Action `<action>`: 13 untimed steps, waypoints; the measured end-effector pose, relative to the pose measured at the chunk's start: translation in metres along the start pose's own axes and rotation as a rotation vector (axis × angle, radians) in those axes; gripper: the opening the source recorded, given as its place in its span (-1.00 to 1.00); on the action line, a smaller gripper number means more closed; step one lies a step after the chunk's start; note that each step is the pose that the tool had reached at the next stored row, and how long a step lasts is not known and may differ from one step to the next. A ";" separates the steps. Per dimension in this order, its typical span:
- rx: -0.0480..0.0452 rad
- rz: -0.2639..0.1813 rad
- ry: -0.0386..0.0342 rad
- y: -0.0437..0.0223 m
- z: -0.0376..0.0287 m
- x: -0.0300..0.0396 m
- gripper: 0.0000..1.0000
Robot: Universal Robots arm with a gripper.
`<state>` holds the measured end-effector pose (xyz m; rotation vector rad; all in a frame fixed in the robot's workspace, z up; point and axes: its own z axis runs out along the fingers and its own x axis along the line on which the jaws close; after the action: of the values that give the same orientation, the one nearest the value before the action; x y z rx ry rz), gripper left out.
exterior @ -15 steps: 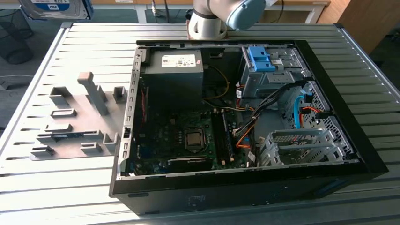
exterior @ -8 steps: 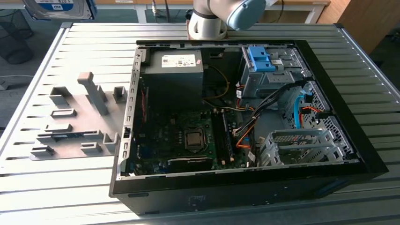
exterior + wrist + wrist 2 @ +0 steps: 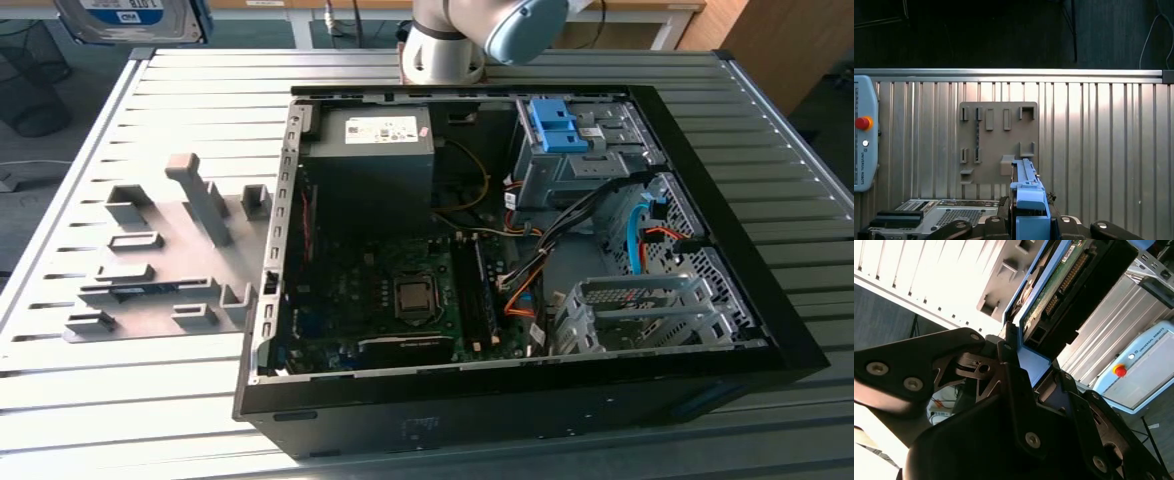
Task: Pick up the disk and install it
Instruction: 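Pick up the disk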
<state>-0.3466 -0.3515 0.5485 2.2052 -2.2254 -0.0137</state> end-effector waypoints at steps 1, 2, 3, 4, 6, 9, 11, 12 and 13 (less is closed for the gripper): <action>0.0000 0.000 0.0000 -0.0001 0.0000 0.0022 -0.26; -0.0001 0.000 0.0000 -0.0002 0.0000 0.0043 -0.26; -0.0001 0.000 0.0000 -0.0003 0.0000 0.0064 -0.26; -0.0002 0.000 0.0001 -0.0004 0.0001 0.0085 -0.26; -0.0001 0.000 0.0000 -0.0007 0.0001 0.0122 -0.26; 0.0000 0.000 0.0000 -0.0013 0.0002 0.0150 -0.26; 0.0000 0.000 0.0000 -0.0020 0.0002 0.0155 -0.26; -0.0001 0.000 0.0001 -0.0026 0.0001 0.0156 -0.26; -0.0001 0.000 0.0001 -0.0035 0.0002 0.0156 -0.26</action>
<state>-0.3432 -0.3671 0.5483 2.2049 -2.2255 -0.0138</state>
